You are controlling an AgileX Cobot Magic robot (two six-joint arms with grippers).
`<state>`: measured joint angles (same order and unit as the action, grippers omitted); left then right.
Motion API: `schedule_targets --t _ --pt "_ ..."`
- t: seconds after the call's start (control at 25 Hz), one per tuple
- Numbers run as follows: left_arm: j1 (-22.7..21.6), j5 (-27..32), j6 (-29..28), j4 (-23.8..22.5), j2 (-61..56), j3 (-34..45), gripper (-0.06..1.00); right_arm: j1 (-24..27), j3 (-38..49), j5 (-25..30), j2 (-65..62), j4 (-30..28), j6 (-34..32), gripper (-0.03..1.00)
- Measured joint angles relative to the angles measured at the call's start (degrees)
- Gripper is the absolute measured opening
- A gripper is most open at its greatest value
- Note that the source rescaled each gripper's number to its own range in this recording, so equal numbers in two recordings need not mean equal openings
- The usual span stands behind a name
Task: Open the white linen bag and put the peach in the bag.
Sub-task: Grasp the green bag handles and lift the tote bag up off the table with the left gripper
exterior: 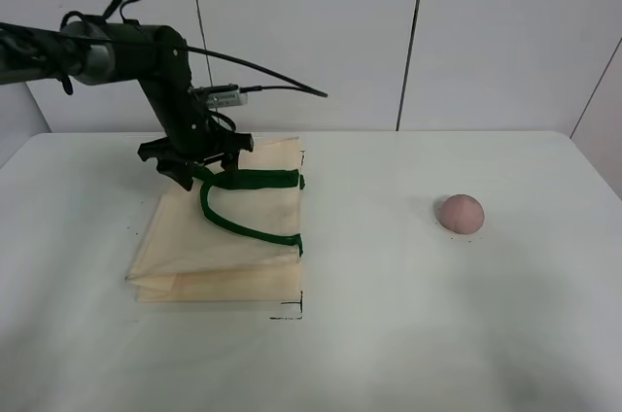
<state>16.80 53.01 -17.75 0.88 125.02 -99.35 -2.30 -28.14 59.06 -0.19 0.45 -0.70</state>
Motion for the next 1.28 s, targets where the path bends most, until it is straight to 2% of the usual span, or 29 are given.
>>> schedule_targets --t 0.2,0.56,0.68,0.72,0.8,1.0,1.04,1.12,1.28 --pt "-0.1 -0.5 -0.7 -1.8 3.6 0.0 1.0 0.0 0.0 0.0 0.0 0.0 0.0 1.0" --pt "-0.1 -3.9 -1.5 -2.3 7.3 0.0 1.0 0.0 0.0 0.0 0.0 0.0 0.0 1.0" --pt "-0.1 -4.0 -1.6 -2.4 7.6 0.0 0.96 0.0 0.0 0.0 0.0 0.0 0.0 1.0" --pt "-0.1 -4.0 -1.6 -2.5 7.7 0.0 0.92 0.0 0.0 0.0 0.0 0.0 0.0 1.0" --pt "-0.1 -4.0 -1.6 -2.7 7.6 0.0 0.76 0.0 0.0 0.0 0.0 0.0 0.0 1.0" --pt "0.0 -4.1 -2.0 -3.5 7.4 -0.2 0.04 0.0 0.0 0.0 0.0 0.0 0.0 1.0" --pt "0.0 -4.0 -2.0 -3.6 7.3 -0.2 0.0 0.0 0.0 0.0 0.0 0.0 0.0 1.0" --pt "0.0 -3.1 -2.0 -4.2 6.8 -0.3 0.0 0.0 0.0 0.0 0.0 0.0 0.0 1.0" --pt "0.0 2.3 -2.0 -5.9 3.1 -4.3 0.0 0.0 0.0 0.0 0.0 0.0 0.0 1.0"
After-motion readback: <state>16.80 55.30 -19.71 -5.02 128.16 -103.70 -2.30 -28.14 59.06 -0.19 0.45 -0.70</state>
